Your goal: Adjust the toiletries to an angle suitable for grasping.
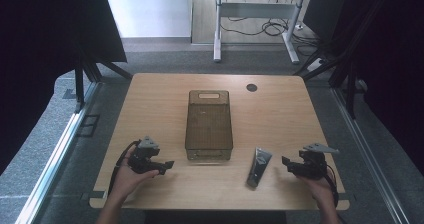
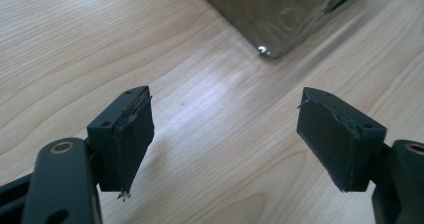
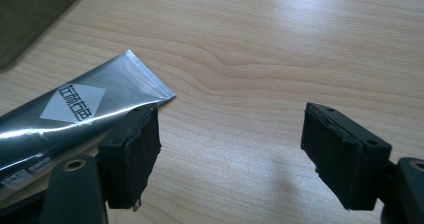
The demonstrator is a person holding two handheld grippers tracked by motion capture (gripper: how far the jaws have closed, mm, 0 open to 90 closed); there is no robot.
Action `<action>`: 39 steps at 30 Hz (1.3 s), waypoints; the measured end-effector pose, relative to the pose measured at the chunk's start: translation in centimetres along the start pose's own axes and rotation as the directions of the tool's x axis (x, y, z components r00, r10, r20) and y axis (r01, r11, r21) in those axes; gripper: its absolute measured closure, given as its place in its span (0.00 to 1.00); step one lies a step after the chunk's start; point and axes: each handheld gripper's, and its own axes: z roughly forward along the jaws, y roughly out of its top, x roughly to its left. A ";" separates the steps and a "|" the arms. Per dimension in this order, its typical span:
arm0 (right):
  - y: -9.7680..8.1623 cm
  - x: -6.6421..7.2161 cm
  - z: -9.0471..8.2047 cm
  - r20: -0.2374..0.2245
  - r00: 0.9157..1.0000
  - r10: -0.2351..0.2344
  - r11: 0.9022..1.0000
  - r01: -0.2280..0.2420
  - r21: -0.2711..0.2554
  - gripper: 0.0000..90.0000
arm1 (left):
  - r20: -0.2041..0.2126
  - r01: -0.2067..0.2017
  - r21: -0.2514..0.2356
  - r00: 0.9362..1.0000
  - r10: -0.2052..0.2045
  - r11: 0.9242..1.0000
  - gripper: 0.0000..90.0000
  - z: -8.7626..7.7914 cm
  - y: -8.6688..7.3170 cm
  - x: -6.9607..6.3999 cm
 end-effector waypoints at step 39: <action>0.6 1.7 -1.1 -0.047 0.998 -0.033 0.997 0.036 0.068 0.90 | 0.036 -0.019 0.029 0.999 0.018 0.999 0.25 1.5 1.2 0.0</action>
